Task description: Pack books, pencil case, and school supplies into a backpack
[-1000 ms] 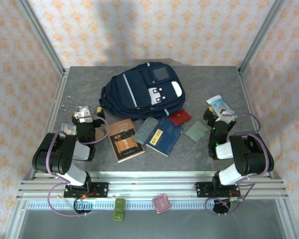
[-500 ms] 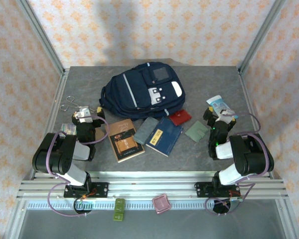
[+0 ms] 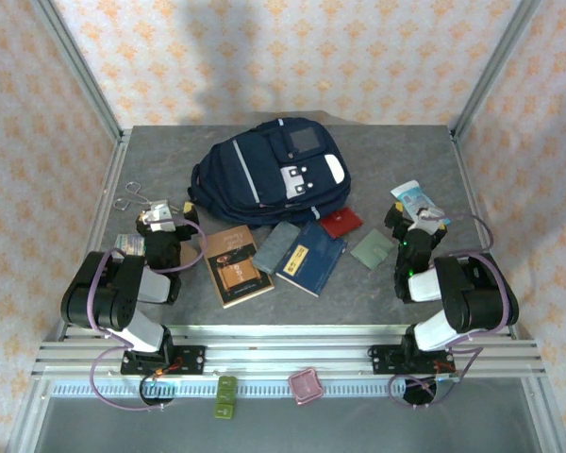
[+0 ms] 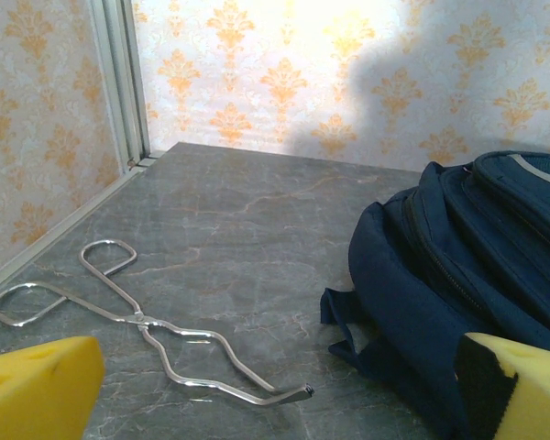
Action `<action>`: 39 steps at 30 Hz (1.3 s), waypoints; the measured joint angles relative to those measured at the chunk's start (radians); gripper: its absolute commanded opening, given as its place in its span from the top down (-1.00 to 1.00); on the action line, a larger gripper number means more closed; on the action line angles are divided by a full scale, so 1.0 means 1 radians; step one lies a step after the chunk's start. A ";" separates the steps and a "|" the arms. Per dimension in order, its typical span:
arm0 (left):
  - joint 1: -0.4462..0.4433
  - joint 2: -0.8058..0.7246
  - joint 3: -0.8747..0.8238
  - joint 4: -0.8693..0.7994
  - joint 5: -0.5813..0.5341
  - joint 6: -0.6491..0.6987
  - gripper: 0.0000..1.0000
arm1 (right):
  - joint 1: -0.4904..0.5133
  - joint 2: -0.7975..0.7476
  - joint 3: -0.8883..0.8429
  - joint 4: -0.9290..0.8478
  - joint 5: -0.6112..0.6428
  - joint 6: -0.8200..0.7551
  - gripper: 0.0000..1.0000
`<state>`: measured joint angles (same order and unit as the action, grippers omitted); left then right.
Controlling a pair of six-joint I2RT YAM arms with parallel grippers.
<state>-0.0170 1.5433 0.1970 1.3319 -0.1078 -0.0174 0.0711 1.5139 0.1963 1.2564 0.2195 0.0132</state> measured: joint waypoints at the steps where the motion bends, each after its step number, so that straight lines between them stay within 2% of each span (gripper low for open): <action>1: 0.000 0.000 0.002 -0.001 0.000 0.000 -0.99 | 0.000 0.000 0.000 0.000 0.000 0.000 -1.00; 4: 0.000 -0.005 0.011 -0.022 -0.010 -0.006 -0.99 | 0.000 -0.011 0.013 -0.040 -0.003 -0.001 -1.00; 8: 0.000 -0.081 0.095 -0.200 -0.051 -0.019 -0.99 | 0.000 -0.080 0.131 -0.242 -0.008 -0.001 -1.00; 12: 0.000 -0.163 0.217 -0.373 -0.082 -0.044 -0.99 | 0.000 -0.190 0.230 -0.370 -0.040 0.012 -1.00; 15: 0.000 -0.237 0.286 -0.496 -0.082 -0.104 -0.99 | 0.000 -0.258 0.306 -0.488 -0.061 0.080 -1.00; 17: 0.003 -0.288 0.328 -0.584 -0.071 -0.209 -0.99 | 0.000 -0.290 0.381 -0.625 -0.061 0.196 -1.00; 18: 0.006 -0.309 0.341 -0.612 -0.053 -0.267 -0.99 | -0.004 -0.300 0.423 -0.692 -0.070 0.260 -0.96; 20: 0.014 -0.346 0.346 -0.634 0.004 -0.369 -0.98 | -0.020 -0.314 0.476 -0.765 -0.136 0.346 -0.69; 21: 0.018 -0.359 0.345 -0.642 0.045 -0.416 -0.85 | -0.029 -0.320 0.491 -0.790 -0.188 0.392 -0.59; 22: 0.019 -0.365 0.346 -0.650 0.091 -0.459 -0.67 | -0.036 -0.323 0.496 -0.806 -0.233 0.426 -0.55; 25: 0.016 -0.365 0.359 -0.734 0.225 -0.539 -0.32 | -0.034 -0.337 0.497 -0.878 -0.375 0.505 -0.47; 27: 0.000 -0.364 0.372 -0.805 0.293 -0.574 -0.20 | -0.019 -0.345 0.497 -0.928 -0.448 0.539 -0.29; 29: -0.036 -0.365 0.378 -0.862 0.343 -0.595 -0.16 | 0.012 -0.346 0.498 -0.971 -0.507 0.560 -0.22; 31: -0.091 -0.365 0.377 -0.910 0.380 -0.614 -0.16 | 0.070 -0.336 0.499 -1.013 -0.554 0.583 -0.24; 33: -0.144 -0.363 0.367 -0.932 0.404 -0.634 -0.18 | 0.132 -0.293 0.508 -1.027 -0.586 0.604 -0.39; 36: -0.203 -0.338 0.349 -0.940 0.419 -0.665 -0.21 | 0.223 -0.167 0.538 -1.045 -0.612 0.653 -0.48; 39: -0.240 -0.298 0.332 -0.946 0.419 -0.693 -0.24 | 0.274 -0.031 0.567 -1.062 -0.628 0.706 -0.48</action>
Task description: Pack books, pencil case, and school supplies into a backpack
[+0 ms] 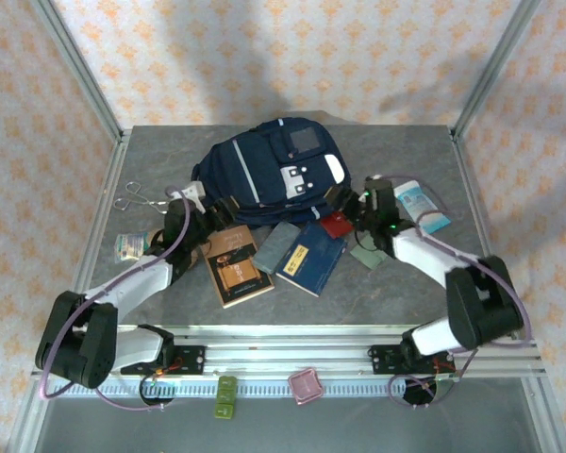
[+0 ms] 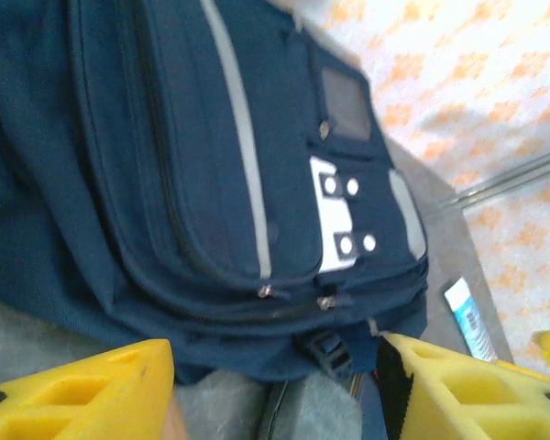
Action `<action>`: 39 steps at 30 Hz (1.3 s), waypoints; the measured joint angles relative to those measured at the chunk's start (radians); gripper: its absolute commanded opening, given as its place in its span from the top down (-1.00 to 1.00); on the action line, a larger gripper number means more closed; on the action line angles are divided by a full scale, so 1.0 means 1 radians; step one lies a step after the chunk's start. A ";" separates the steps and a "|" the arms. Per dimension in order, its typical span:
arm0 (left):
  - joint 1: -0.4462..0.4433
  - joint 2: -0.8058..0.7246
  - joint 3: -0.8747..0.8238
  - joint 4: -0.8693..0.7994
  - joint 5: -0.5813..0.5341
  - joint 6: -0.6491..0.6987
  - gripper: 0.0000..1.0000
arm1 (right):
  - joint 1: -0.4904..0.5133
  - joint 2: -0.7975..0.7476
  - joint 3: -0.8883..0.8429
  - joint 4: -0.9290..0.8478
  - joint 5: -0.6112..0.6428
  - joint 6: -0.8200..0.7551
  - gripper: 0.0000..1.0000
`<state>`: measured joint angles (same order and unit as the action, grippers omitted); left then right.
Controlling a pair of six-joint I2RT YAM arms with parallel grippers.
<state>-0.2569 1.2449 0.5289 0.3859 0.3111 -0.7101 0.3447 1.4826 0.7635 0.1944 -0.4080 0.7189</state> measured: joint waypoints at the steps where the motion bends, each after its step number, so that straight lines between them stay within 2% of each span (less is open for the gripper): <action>1: -0.011 0.012 -0.005 -0.003 0.000 -0.007 -0.24 | 0.006 0.047 0.014 -0.008 -0.006 0.018 -0.47; 4: -0.037 0.027 -0.009 -0.010 -0.002 -0.023 -0.25 | 0.009 0.149 0.053 -0.026 -0.013 0.066 -0.43; 11: -0.071 0.035 -0.014 -0.007 -0.005 -0.045 -0.26 | 0.010 0.293 0.187 -0.031 -0.027 0.129 -0.10; 14: -0.088 0.057 -0.014 -0.001 -0.005 -0.053 -0.26 | 0.011 0.353 0.241 -0.031 -0.037 0.154 -0.09; 18: -0.116 0.080 -0.014 0.000 -0.008 -0.058 -0.26 | 0.011 0.416 0.280 -0.031 -0.047 0.184 0.04; 22: -0.128 0.091 -0.014 0.000 -0.009 -0.061 -0.26 | 0.010 0.434 0.290 -0.027 -0.056 0.211 0.44; 25: -0.130 0.098 -0.014 0.002 -0.011 -0.060 -0.26 | 0.010 0.443 0.289 -0.021 -0.064 0.228 0.83; 27: -0.130 0.107 -0.011 0.003 -0.011 -0.060 -0.25 | 0.010 0.443 0.289 -0.015 -0.072 0.237 1.00; 33: -0.130 0.122 0.023 0.004 -0.003 -0.056 -0.21 | 0.010 0.419 0.301 -0.038 -0.082 0.249 1.00; 39: -0.130 0.051 0.035 0.004 -0.004 -0.039 -0.02 | 0.010 0.343 0.387 -0.121 -0.081 0.248 1.00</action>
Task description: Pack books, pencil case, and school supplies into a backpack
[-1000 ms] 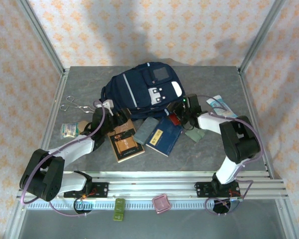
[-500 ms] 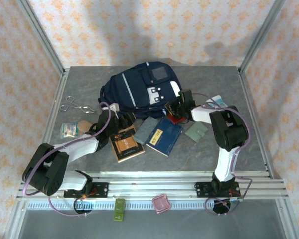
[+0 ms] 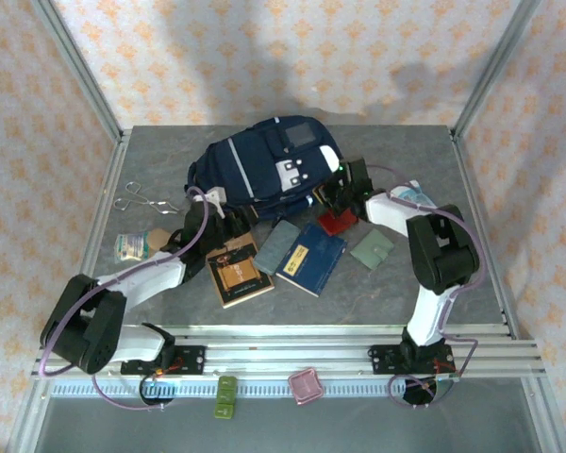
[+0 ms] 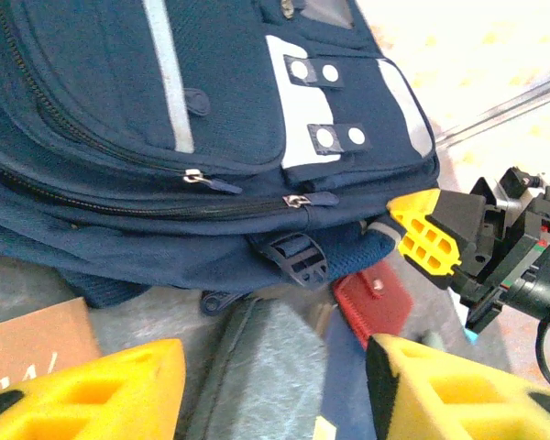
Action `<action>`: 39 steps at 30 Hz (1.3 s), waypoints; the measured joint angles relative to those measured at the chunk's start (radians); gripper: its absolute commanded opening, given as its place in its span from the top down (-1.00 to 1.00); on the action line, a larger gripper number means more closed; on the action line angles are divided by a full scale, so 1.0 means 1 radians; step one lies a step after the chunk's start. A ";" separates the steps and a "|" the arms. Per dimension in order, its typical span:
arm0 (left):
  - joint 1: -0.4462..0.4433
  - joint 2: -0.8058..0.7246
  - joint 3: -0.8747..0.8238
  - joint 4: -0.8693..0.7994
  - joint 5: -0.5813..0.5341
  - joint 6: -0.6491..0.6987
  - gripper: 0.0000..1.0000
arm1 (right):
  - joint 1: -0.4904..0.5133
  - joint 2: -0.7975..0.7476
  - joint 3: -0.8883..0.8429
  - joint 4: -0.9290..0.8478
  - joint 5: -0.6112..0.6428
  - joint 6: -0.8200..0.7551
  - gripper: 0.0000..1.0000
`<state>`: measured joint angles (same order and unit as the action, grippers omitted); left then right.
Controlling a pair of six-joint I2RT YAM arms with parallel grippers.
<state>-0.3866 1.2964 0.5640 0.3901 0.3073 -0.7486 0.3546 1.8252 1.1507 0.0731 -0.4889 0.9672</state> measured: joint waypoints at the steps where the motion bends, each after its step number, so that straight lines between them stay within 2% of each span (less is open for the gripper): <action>1: 0.000 -0.020 0.000 0.000 0.000 0.006 0.00 | 0.000 -0.016 0.011 0.001 0.000 0.001 1.00; 8: -0.011 -0.130 -0.016 0.011 -0.001 0.031 0.09 | 0.001 -0.112 0.034 0.051 -0.009 0.035 1.00; 13: -0.090 -0.117 -0.038 0.036 -0.013 0.068 -0.10 | 0.001 -0.128 0.033 0.064 -0.006 0.073 1.00; 17: -0.131 -0.048 -0.054 0.126 -0.023 0.088 -0.23 | 0.001 -0.150 0.033 0.063 0.000 0.106 1.00; 30: -0.131 0.244 -0.042 0.477 0.021 0.092 -0.58 | 0.016 -0.182 0.049 0.056 0.022 0.153 1.00; 39: -0.095 0.402 0.050 0.640 0.097 0.060 -0.61 | 0.031 -0.183 0.092 0.047 0.021 0.159 1.00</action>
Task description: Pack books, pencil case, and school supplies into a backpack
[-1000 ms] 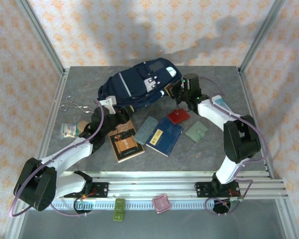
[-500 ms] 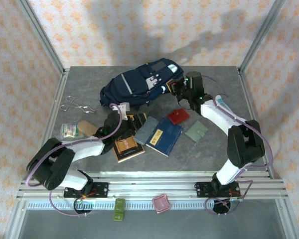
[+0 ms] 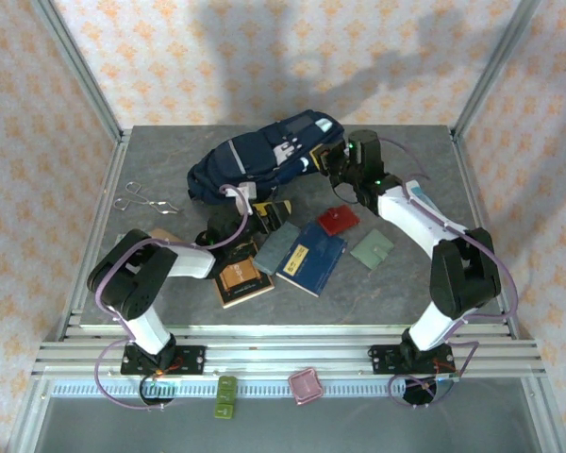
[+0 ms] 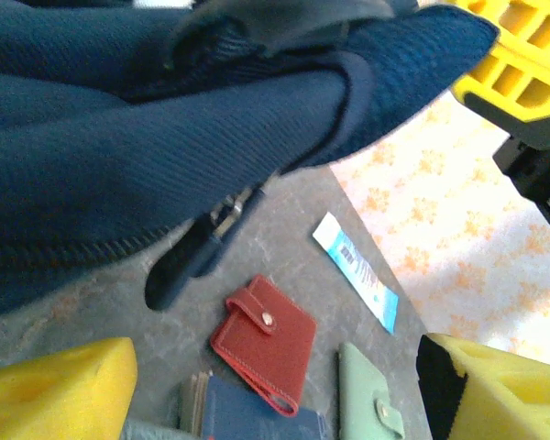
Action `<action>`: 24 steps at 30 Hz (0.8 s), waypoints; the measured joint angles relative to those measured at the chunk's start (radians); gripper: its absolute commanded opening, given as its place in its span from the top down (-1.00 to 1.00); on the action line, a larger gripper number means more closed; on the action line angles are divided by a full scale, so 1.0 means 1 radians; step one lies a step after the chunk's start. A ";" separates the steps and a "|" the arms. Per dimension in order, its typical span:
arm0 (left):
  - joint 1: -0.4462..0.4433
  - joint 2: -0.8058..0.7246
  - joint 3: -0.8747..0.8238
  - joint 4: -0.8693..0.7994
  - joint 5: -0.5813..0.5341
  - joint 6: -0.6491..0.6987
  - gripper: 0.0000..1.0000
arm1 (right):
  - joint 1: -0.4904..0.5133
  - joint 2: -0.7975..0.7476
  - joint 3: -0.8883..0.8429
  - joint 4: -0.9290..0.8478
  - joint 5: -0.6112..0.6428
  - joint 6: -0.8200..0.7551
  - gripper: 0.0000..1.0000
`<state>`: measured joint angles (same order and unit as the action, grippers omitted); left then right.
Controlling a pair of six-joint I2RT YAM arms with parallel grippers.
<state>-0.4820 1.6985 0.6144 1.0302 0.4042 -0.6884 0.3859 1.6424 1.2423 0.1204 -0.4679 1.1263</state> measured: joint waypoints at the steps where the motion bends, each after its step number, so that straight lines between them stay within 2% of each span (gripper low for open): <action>1: 0.008 0.005 0.005 0.007 0.008 -0.003 -0.57 | 0.002 0.000 0.002 0.000 0.000 0.000 1.00; 4: 0.033 0.006 0.019 0.026 0.037 -0.012 -0.44 | 0.005 -0.003 0.002 -0.002 0.000 0.000 1.00; 9: 0.052 -0.002 0.038 0.031 0.095 -0.016 -0.08 | 0.005 -0.009 0.002 -0.002 0.000 0.000 1.00; 12: 0.061 -0.013 0.042 0.026 0.123 -0.007 0.24 | 0.006 -0.011 0.002 -0.002 0.000 0.000 1.00; 17: 0.085 -0.032 0.040 0.008 0.149 -0.004 0.54 | 0.006 -0.013 0.002 -0.002 0.000 -0.001 1.00; 21: 0.095 -0.061 0.037 -0.032 0.146 0.019 1.00 | 0.006 -0.014 0.002 -0.003 0.000 -0.004 1.00; 24: 0.097 -0.086 0.036 -0.071 0.138 0.040 1.00 | 0.006 -0.017 0.002 -0.013 0.003 -0.009 1.00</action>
<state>-0.3851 1.6127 0.6506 0.9596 0.5419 -0.6483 0.3923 1.6253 1.2438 0.1078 -0.4648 1.1175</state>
